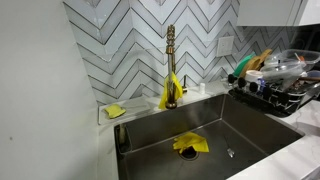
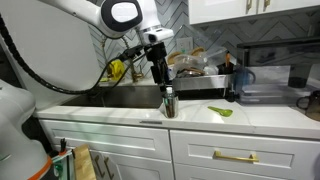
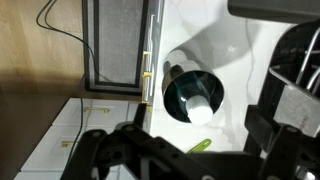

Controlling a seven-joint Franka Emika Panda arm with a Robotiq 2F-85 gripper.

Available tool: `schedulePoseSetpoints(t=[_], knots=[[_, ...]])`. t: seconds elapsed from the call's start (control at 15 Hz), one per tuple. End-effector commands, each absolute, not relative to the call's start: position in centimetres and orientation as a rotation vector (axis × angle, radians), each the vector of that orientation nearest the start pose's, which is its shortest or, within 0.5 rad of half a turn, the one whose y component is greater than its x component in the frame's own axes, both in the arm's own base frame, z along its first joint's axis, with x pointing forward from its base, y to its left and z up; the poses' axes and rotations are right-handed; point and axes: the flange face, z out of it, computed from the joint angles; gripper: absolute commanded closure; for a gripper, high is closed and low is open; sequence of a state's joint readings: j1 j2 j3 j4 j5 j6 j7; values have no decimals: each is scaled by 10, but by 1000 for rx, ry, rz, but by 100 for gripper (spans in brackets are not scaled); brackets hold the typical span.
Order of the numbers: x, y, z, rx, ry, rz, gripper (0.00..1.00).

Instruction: Pick up the container with a white lid from the silver cup and put it on the kitchen counter

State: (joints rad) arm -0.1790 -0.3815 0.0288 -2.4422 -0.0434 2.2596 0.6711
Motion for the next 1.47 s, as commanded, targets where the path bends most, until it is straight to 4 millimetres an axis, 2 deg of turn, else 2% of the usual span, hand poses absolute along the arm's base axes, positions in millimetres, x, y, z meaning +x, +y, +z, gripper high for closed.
schedulePoseSetpoints(t=[0.0, 0.2, 0.27, 0.4, 0.53, 0.6, 0.67, 0.73, 0.8, 1.13, 1.2, 1.27, 1.4], knots=[[443, -71, 455, -2871, 1177, -344, 0], [445, -71, 451, -2876, 1162, -319, 9], [445, -71, 450, -2882, 1154, -313, 18], [445, -72, 448, -2887, 1148, -306, 23], [446, -72, 447, -2890, 1146, -304, 38], [446, -73, 447, -2891, 1144, -302, 36], [446, -73, 447, -2893, 1141, -303, 37], [446, -73, 447, -2894, 1140, -304, 46], [446, -73, 449, -2895, 1136, -309, 42], [448, -73, 452, -2898, 1126, -317, 48], [449, -73, 451, -2899, 1124, -315, 55], [449, -73, 451, -2899, 1122, -314, 55], [448, -73, 450, -2900, 1118, -310, 64]])
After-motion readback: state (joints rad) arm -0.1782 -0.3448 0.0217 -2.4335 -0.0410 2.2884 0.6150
